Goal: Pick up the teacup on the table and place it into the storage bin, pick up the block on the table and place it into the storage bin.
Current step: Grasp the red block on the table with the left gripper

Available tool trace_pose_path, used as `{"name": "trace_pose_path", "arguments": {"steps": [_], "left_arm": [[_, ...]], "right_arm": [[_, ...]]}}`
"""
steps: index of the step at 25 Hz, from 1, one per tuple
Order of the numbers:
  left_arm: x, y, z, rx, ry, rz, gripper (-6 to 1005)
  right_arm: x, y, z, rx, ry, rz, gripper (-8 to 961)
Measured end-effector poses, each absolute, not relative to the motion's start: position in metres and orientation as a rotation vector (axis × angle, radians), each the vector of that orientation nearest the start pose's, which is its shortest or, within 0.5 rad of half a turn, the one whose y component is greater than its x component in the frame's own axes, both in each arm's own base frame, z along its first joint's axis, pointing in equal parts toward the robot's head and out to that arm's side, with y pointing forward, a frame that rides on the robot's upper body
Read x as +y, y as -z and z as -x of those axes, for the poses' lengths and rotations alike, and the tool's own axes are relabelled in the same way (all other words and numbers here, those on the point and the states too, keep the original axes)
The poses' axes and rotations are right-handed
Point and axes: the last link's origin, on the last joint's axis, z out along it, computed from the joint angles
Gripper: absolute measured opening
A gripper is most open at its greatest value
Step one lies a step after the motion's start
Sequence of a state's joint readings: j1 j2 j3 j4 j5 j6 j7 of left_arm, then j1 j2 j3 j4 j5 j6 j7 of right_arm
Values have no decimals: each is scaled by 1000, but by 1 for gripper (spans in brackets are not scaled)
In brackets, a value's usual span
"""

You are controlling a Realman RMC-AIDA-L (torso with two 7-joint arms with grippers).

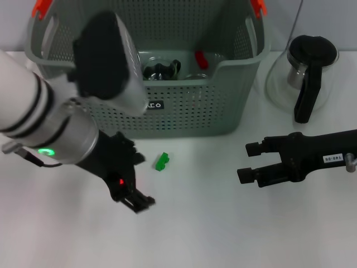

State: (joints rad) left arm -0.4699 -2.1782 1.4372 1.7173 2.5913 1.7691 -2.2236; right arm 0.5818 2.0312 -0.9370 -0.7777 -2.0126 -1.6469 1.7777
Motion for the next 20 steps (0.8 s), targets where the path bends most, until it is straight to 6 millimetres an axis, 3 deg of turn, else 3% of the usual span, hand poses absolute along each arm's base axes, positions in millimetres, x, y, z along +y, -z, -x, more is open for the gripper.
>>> {"name": "trace_pose_path", "arguments": {"steps": [5, 10, 20], "left_arm": [[328, 22, 164, -502, -679, 2684, 859], [341, 41, 182, -542, -828, 2623, 860], [349, 55, 191, -542, -865, 2611, 859]], "right_arm": [[334, -1, -227, 872, -499, 2969, 947], [334, 0, -228, 883, -499, 2969, 947], [334, 0, -229, 890, -496, 2963, 946]]}}
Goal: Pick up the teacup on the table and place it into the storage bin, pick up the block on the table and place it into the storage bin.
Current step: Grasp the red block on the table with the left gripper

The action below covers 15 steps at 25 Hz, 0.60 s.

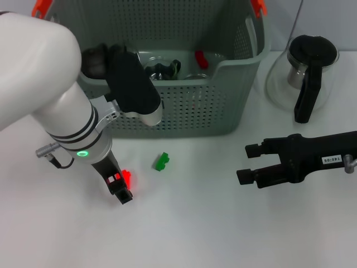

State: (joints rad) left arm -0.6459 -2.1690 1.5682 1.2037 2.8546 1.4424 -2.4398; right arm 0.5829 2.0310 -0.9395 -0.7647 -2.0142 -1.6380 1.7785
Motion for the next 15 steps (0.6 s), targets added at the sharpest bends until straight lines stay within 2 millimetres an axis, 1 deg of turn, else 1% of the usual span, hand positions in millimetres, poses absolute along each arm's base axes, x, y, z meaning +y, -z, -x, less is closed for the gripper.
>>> {"name": "trace_pose_path", "arguments": {"steps": [6, 9, 14, 15], "left_arm": [[352, 60, 197, -542, -865, 2605, 860], [353, 60, 197, -539, -858, 2603, 859], [353, 61, 196, -534, -858, 2604, 745], [353, 61, 196, -533, -860, 2605, 696]], "right_arm": [[335, 1, -230, 890, -489, 2957, 947], [335, 1, -231, 892, -482, 2957, 947], [336, 0, -230, 889, -483, 2956, 946], [336, 0, -230, 888, -483, 2956, 946]]}}
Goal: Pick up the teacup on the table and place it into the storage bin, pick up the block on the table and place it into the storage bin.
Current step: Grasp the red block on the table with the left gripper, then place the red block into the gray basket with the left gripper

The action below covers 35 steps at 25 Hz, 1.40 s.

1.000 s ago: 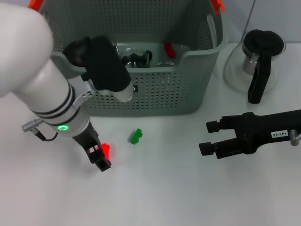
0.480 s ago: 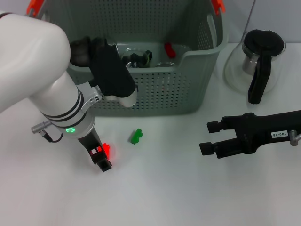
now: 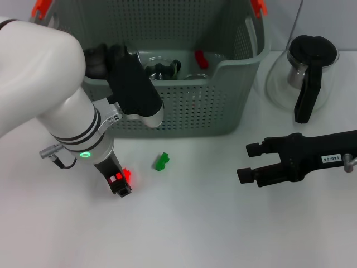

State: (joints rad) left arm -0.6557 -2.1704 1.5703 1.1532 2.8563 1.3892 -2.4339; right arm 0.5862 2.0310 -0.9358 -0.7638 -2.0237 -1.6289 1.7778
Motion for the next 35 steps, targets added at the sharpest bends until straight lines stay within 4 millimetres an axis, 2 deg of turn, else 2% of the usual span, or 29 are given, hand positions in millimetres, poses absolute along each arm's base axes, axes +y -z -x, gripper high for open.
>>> {"name": "trace_pose_path", "arguments": {"steps": [4, 8, 10, 12, 14, 16, 18, 20, 23, 26, 29, 32, 35], "left_arm": [[353, 61, 194, -530, -860, 2608, 499], [352, 56, 184, -532, -815, 2630, 440], [348, 46, 169, -560, -733, 2686, 410], [340, 32, 151, -621, -609, 2773, 410], [333, 10, 129, -685, -395, 2865, 410], [333, -24, 105, -706, -91, 2916, 410], [344, -59, 89, -688, 163, 2860, 410], [361, -87, 81, -674, 333, 2755, 411], [390, -104, 77, -685, 472, 2607, 411], [416, -104, 81, -726, 544, 2497, 411], [434, -102, 85, -757, 563, 2443, 411], [442, -102, 88, -775, 576, 2409, 512], [437, -108, 85, -763, 619, 2405, 618]], "right_arm": [[336, 0, -230, 887, -483, 2955, 946], [336, 0, -230, 887, -484, 2954, 946], [336, 0, -230, 888, -483, 2952, 946], [337, -1, -231, 890, -481, 2951, 946], [337, -2, -231, 895, -480, 2948, 946], [337, -2, -231, 897, -480, 2947, 946], [337, -2, -231, 899, -481, 2947, 946], [336, -1, -231, 902, -482, 2948, 946], [336, 0, -231, 904, -481, 2952, 946], [335, 1, -230, 904, -480, 2956, 946], [334, 1, -230, 904, -480, 2961, 946], [335, 1, -230, 903, -477, 2962, 947], [334, 0, -231, 903, -475, 2961, 947]]}}
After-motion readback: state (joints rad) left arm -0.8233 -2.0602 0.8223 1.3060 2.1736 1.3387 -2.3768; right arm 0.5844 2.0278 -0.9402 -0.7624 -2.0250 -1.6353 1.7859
